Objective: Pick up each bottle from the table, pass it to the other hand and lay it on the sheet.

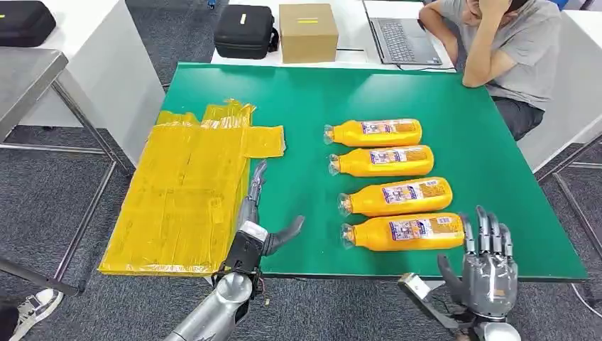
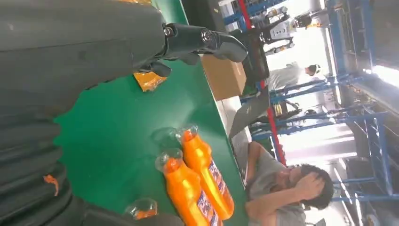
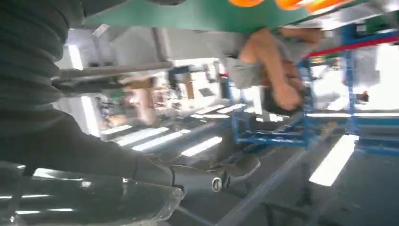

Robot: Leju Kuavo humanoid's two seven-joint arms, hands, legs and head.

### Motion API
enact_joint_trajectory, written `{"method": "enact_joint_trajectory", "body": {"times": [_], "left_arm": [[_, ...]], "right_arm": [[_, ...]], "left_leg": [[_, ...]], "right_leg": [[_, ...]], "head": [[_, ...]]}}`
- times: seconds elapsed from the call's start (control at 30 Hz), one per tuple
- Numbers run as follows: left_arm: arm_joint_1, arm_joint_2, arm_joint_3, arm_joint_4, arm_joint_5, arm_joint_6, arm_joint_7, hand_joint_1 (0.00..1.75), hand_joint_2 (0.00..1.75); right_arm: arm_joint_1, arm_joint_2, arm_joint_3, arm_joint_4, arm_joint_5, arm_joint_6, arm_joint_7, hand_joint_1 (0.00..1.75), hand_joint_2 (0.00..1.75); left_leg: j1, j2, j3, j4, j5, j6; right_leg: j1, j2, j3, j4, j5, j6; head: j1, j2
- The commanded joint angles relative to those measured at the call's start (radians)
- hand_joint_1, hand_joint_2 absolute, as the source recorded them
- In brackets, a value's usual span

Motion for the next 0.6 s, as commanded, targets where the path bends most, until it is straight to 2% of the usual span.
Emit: {"method": "enact_joint_trajectory", "body": {"times": [0.03,0.13,0.2,0.6], "left_arm": [[-0.066,0.006,-0.062,0.073,0.012,-0.019,0.002,0.00,1.75],[-0.069,0.008,-0.078,0.073,0.020,-0.026,0.002,0.00,1.75],[-0.074,0.005,-0.087,0.078,0.023,-0.028,0.002,0.00,1.75],[-0.093,-0.007,-0.118,0.099,0.031,-0.022,0.002,0.00,1.75]], "right_arm": [[-0.087,-0.218,0.119,0.304,-0.124,0.001,0.051,0.00,1.75],[-0.115,-0.248,0.115,0.375,-0.153,0.001,0.028,0.00,1.75],[-0.145,-0.260,0.101,0.423,-0.175,0.001,-0.006,0.00,1.75],[-0.242,-0.230,0.058,0.579,-0.191,0.001,-0.096,0.00,1.75]], "left_leg": [[0.000,0.000,0.003,-0.001,0.000,0.000],[-0.002,0.002,0.006,-0.002,-0.001,0.000],[-0.002,0.001,0.003,-0.001,0.000,0.000],[-0.003,0.001,0.005,-0.001,0.000,0.000]], "right_leg": [[0.000,0.000,0.003,-0.002,0.000,0.000],[-0.001,0.001,0.006,-0.001,-0.001,-0.001],[-0.001,0.000,0.003,-0.001,0.000,0.000],[-0.002,0.000,0.004,-0.001,-0.001,-0.001]], "head": [[0.001,0.000],[0.000,0.000],[0.000,0.000],[0.000,0.000]]}}
